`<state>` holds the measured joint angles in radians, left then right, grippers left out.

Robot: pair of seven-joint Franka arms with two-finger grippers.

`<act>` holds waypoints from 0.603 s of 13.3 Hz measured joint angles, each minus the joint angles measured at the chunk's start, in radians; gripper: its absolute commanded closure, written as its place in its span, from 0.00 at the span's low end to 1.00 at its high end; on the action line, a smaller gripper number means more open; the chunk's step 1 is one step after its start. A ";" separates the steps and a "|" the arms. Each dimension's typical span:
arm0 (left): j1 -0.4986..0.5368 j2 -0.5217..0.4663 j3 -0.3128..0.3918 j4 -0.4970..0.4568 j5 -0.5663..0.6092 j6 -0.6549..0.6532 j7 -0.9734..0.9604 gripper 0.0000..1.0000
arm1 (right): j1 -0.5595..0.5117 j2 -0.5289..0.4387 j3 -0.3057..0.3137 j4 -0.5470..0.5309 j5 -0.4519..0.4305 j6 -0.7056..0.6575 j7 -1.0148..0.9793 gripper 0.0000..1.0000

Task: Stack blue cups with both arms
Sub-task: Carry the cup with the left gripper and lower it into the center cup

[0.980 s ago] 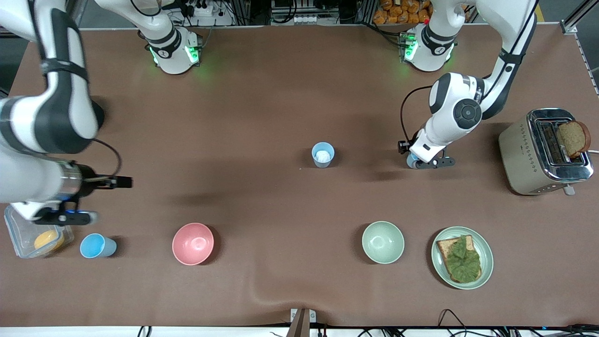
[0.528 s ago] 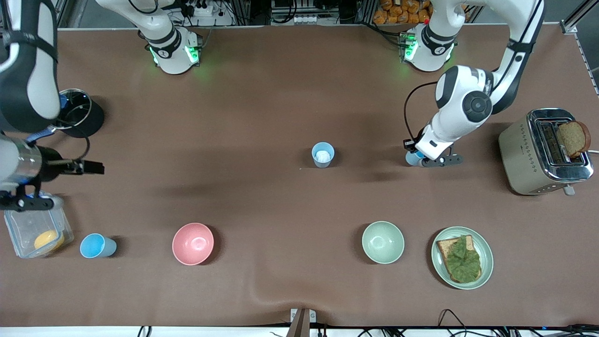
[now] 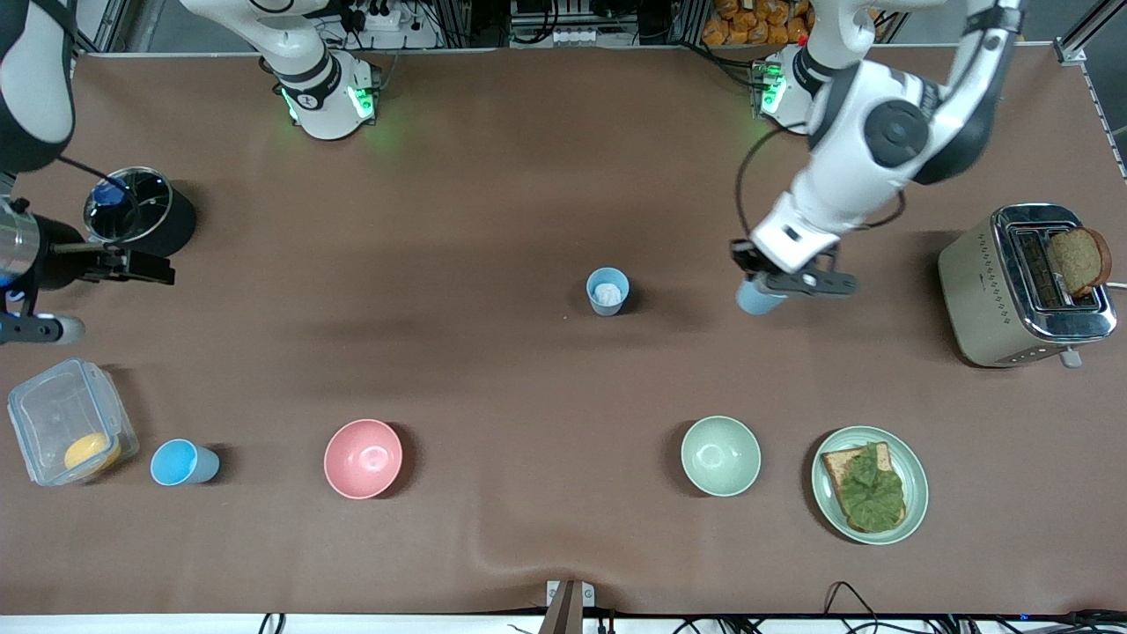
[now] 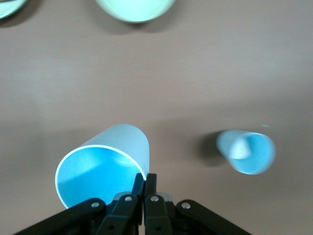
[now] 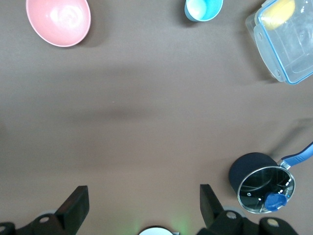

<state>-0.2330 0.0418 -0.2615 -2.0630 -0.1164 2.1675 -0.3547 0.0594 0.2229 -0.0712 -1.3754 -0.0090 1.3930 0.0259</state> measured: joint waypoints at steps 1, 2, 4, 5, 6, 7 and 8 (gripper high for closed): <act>-0.059 0.021 -0.002 0.034 0.000 0.000 -0.046 1.00 | -0.010 -0.033 0.010 -0.038 0.000 0.016 0.004 0.00; -0.118 0.055 -0.004 0.074 0.000 0.000 -0.093 1.00 | -0.025 -0.056 0.023 -0.063 -0.002 0.024 0.007 0.00; -0.224 0.150 -0.005 0.161 0.006 0.000 -0.191 1.00 | -0.062 -0.082 0.036 -0.084 -0.002 0.041 0.009 0.00; -0.261 0.199 -0.004 0.202 0.018 0.001 -0.241 1.00 | -0.074 -0.087 0.039 -0.085 -0.002 0.045 0.008 0.00; -0.286 0.242 -0.003 0.234 0.028 0.001 -0.274 1.00 | -0.079 -0.091 0.039 -0.085 -0.002 0.044 0.008 0.00; -0.298 0.274 -0.001 0.258 0.036 0.001 -0.286 1.00 | -0.080 -0.094 0.040 -0.085 -0.002 0.044 0.008 0.00; -0.301 0.293 0.002 0.271 0.040 0.001 -0.288 1.00 | -0.080 -0.096 0.042 -0.085 -0.002 0.045 0.008 0.00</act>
<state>-0.5339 0.3353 -0.2598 -1.7924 -0.0767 2.1686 -0.6425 -0.0208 0.1267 -0.0294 -1.4605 -0.0110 1.4380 0.0337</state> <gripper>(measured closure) 0.974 0.000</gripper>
